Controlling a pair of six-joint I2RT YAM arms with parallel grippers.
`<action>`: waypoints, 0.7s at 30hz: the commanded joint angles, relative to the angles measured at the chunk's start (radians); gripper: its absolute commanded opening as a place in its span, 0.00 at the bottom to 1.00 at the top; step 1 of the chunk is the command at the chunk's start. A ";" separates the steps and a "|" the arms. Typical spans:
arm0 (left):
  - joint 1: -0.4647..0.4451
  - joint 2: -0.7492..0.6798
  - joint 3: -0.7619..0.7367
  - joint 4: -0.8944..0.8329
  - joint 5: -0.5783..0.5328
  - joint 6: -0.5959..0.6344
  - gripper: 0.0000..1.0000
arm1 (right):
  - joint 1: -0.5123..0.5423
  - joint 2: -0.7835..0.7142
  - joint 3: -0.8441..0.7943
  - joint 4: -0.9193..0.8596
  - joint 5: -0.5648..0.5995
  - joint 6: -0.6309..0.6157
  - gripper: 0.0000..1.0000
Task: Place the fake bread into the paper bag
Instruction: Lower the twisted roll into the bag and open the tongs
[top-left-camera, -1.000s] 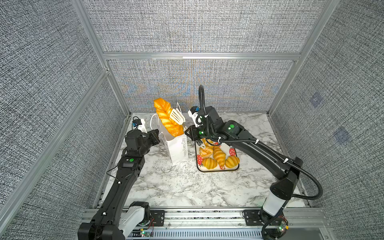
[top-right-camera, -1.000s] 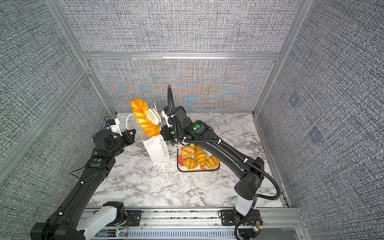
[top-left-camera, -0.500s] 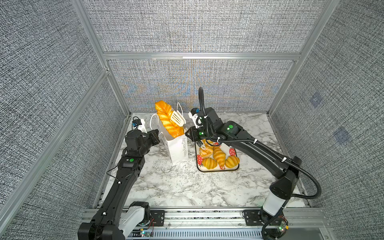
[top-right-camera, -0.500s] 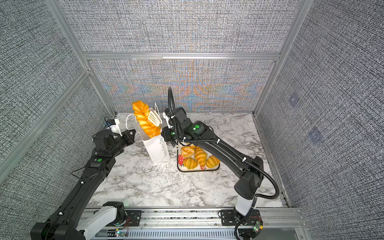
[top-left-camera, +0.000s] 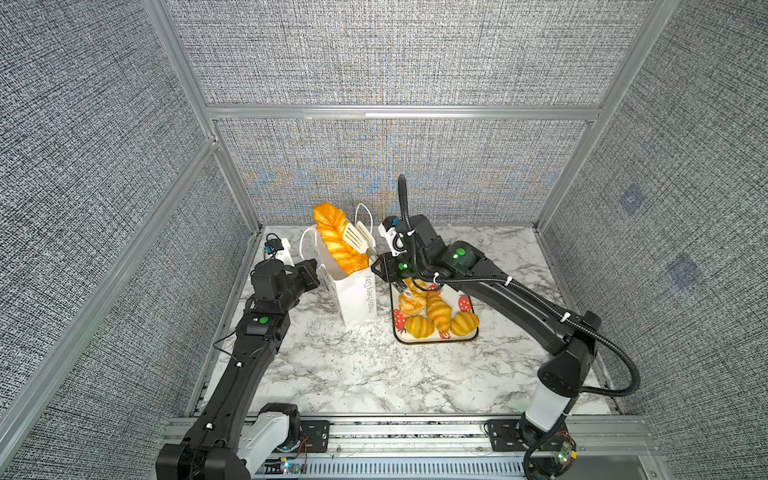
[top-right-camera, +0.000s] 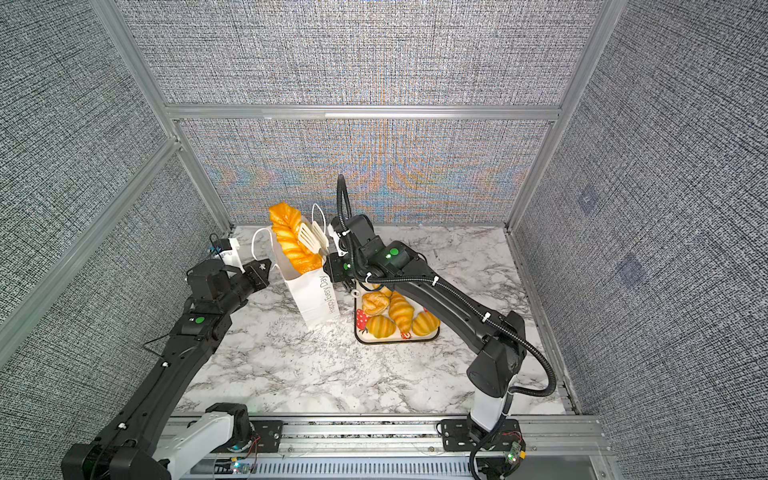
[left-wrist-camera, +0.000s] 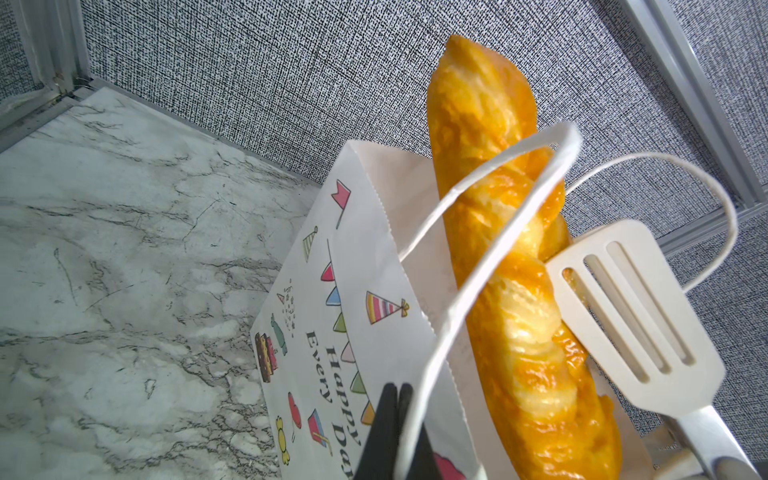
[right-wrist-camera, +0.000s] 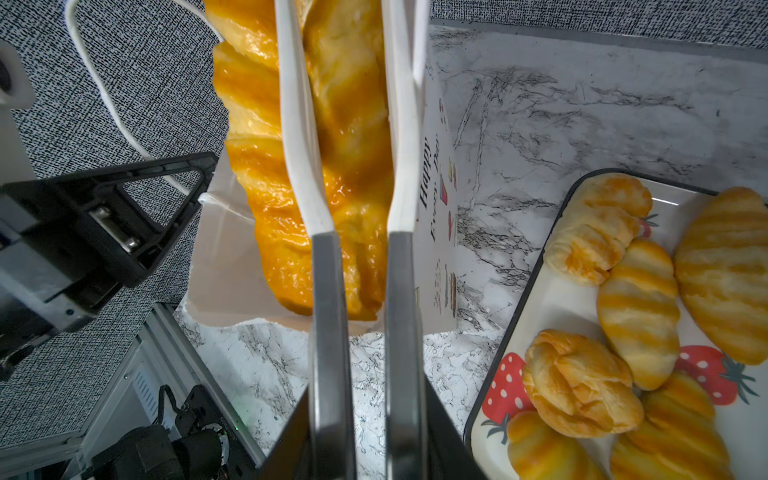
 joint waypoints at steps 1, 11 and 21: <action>0.000 0.005 -0.002 0.007 -0.004 0.015 0.00 | -0.002 -0.003 0.009 0.016 0.001 0.006 0.32; 0.000 0.006 0.005 0.008 -0.015 0.021 0.00 | -0.002 -0.016 -0.008 0.017 0.002 0.006 0.43; 0.000 0.018 -0.002 0.020 -0.005 0.016 0.00 | -0.003 -0.030 -0.033 0.025 0.006 0.007 0.44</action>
